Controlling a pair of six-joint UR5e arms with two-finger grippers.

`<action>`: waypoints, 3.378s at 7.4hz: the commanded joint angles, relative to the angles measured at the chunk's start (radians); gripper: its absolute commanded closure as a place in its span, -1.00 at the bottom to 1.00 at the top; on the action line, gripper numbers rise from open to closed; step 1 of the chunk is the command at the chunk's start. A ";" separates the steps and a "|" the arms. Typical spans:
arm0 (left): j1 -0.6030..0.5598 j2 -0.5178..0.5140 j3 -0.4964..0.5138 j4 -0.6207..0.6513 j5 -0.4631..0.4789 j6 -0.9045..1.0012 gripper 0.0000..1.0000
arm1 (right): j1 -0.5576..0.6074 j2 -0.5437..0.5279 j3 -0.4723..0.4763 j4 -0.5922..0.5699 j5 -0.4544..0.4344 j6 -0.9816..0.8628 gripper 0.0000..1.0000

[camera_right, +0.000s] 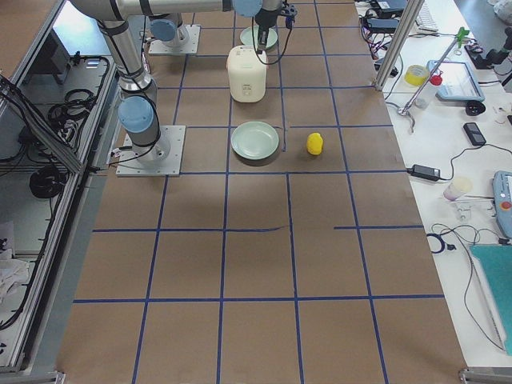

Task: Press rice cooker button
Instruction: 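Move the right gripper over the rice cooker's lid button, then press the right gripper down on the green lid button, then lift the right gripper away from the cooker as the lid opens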

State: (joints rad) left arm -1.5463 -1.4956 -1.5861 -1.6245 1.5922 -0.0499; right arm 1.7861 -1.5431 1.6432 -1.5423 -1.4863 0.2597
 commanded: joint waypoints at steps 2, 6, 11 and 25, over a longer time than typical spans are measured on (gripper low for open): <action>0.000 0.000 0.000 0.000 0.000 -0.001 -1.00 | 0.087 0.000 0.148 -0.211 -0.022 0.085 0.71; 0.000 0.000 0.000 0.000 0.000 -0.001 -1.00 | 0.124 0.011 0.190 -0.254 -0.034 0.089 0.69; 0.000 0.000 0.000 0.000 0.000 0.001 -1.00 | 0.127 0.014 0.202 -0.271 -0.037 0.085 0.65; 0.000 0.000 0.000 0.000 0.000 -0.001 -1.00 | -0.255 0.009 -0.197 0.004 -0.127 -0.399 -1.00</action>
State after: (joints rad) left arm -1.5463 -1.4956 -1.5861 -1.6245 1.5923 -0.0494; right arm 1.5922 -1.5338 1.4744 -1.5453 -1.6155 -0.0530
